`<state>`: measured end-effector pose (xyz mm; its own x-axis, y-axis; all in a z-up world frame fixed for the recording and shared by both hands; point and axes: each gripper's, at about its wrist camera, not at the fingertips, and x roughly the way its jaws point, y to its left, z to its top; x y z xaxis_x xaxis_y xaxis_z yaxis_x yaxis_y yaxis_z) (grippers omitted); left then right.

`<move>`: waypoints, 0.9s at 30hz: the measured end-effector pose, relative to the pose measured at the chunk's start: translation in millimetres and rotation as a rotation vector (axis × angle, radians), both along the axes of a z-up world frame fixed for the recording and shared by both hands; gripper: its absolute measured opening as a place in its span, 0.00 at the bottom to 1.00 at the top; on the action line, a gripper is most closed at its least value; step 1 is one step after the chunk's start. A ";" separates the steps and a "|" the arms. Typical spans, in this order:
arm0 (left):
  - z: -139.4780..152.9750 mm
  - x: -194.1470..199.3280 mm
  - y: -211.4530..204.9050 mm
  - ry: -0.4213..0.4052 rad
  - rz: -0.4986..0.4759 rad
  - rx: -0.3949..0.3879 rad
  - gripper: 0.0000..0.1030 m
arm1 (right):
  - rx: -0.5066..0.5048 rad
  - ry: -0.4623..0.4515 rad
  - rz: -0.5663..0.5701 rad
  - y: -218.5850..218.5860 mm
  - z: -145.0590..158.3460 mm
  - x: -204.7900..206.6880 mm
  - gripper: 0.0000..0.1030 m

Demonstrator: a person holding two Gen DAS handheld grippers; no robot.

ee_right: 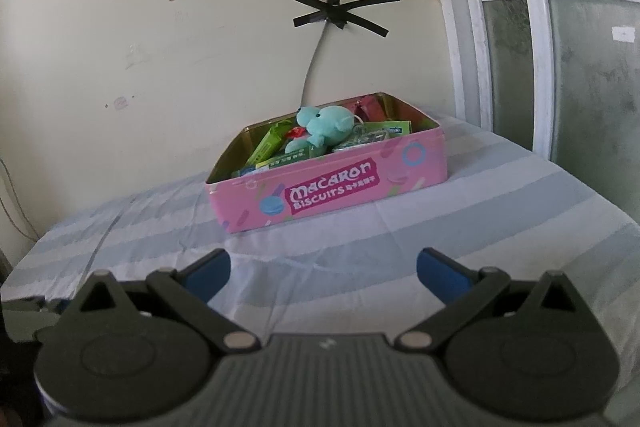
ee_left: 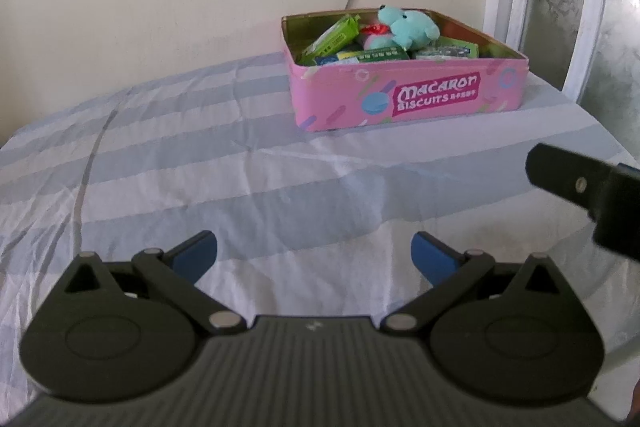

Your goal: Organize objects

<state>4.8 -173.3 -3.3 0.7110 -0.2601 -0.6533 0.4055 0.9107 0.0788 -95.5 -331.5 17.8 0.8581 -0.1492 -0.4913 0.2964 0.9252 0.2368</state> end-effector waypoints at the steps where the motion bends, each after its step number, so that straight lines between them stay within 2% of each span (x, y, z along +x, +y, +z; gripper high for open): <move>1: -0.9 0.7 -0.4 0.004 0.001 0.001 1.00 | 0.003 -0.001 -0.002 -0.7 -0.8 0.7 1.00; 27: 2.3 -7.3 0.4 -0.007 0.004 -0.001 1.00 | -0.003 -0.020 0.022 0.7 0.1 -4.2 1.00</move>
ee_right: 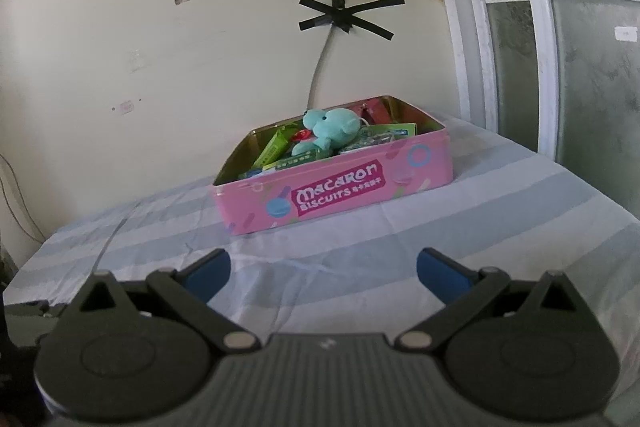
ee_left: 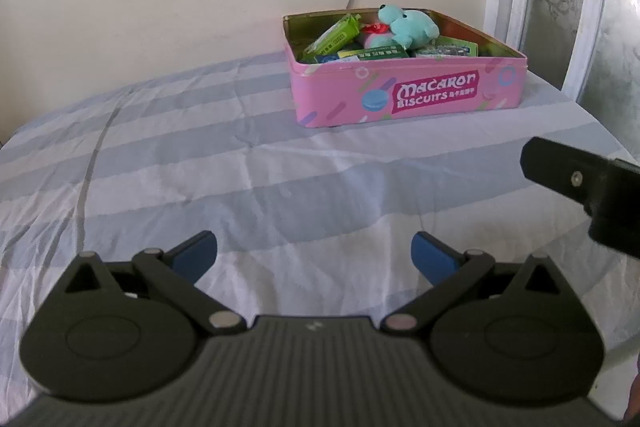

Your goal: Organize objects

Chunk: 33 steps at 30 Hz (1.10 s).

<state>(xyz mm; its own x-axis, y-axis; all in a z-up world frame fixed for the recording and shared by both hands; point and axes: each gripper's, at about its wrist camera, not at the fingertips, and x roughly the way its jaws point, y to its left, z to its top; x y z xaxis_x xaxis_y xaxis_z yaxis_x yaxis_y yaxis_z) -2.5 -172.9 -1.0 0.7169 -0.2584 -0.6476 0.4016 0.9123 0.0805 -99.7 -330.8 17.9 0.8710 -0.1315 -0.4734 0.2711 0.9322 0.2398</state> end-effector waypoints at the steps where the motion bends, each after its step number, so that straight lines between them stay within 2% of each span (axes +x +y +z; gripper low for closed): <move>1: 0.6 -0.4 0.4 -0.001 0.001 -0.001 1.00 | -0.003 -0.001 0.000 0.5 0.6 -0.4 1.00; 33: 4.1 -0.5 0.8 -0.005 0.000 -0.018 1.00 | -0.019 0.005 0.005 3.8 1.8 2.2 1.00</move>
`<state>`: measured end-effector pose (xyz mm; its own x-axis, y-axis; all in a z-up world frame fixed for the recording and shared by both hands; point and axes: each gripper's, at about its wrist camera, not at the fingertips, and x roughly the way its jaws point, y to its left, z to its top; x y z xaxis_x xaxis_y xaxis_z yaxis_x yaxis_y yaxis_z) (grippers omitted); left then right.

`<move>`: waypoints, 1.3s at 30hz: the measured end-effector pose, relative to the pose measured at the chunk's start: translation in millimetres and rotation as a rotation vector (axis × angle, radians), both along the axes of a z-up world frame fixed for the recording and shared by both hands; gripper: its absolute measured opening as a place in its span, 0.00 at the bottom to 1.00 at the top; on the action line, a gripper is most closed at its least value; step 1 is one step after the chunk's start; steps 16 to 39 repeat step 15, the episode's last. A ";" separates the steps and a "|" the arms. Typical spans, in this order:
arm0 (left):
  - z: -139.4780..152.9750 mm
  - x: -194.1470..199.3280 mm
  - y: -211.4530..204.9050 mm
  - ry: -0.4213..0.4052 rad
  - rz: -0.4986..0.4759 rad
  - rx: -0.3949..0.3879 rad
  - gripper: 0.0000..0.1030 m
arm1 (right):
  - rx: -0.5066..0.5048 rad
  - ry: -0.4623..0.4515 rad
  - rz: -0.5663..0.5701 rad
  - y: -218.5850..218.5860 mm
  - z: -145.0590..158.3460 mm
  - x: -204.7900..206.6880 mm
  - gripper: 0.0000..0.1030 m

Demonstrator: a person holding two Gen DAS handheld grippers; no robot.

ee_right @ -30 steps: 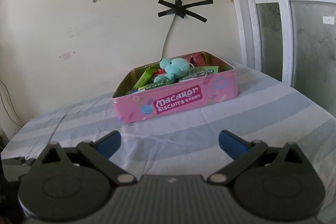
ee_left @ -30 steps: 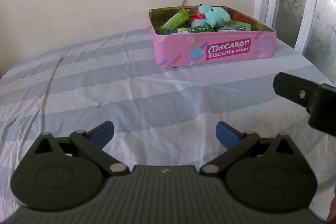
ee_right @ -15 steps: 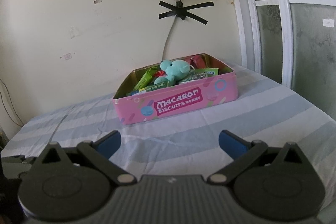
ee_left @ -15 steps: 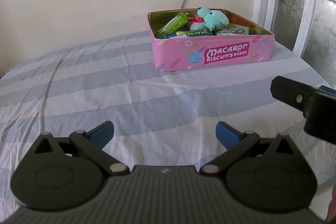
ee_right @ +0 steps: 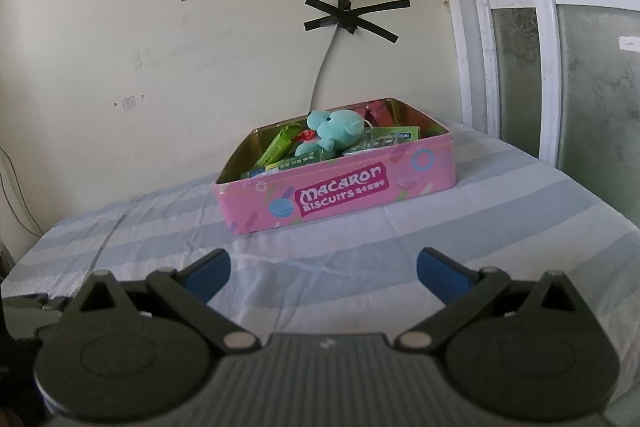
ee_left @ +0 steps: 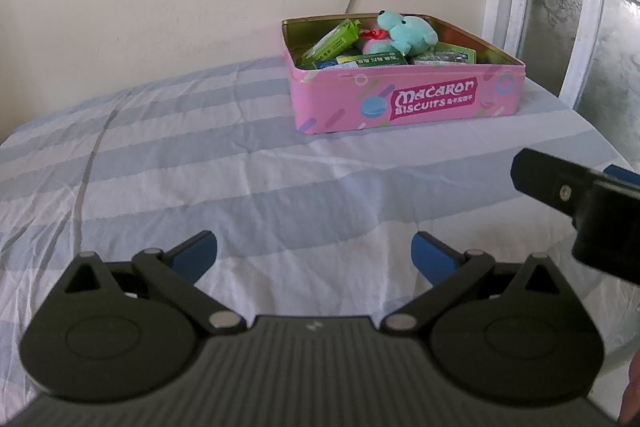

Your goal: Organize objects

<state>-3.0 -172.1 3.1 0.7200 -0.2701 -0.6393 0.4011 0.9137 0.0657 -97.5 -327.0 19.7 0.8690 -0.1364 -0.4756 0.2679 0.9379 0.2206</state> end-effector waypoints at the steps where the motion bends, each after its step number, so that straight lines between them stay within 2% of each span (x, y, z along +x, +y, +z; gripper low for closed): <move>1: 0.0 0.1 0.3 0.000 -0.001 0.000 1.00 | 0.000 0.000 -0.001 0.7 0.1 -0.2 1.00; 9: 0.7 -1.6 0.9 -0.002 -0.009 -0.009 1.00 | -0.010 -0.009 -0.002 3.4 0.9 -1.7 1.00; 14: 7.0 -12.6 0.7 -0.064 -0.035 -0.022 1.00 | -0.017 -0.018 -0.008 4.1 2.9 -4.0 1.00; 39: 7.3 -12.2 0.5 -0.065 -0.030 -0.021 1.00 | -0.019 -0.020 -0.008 4.1 3.1 -4.1 1.00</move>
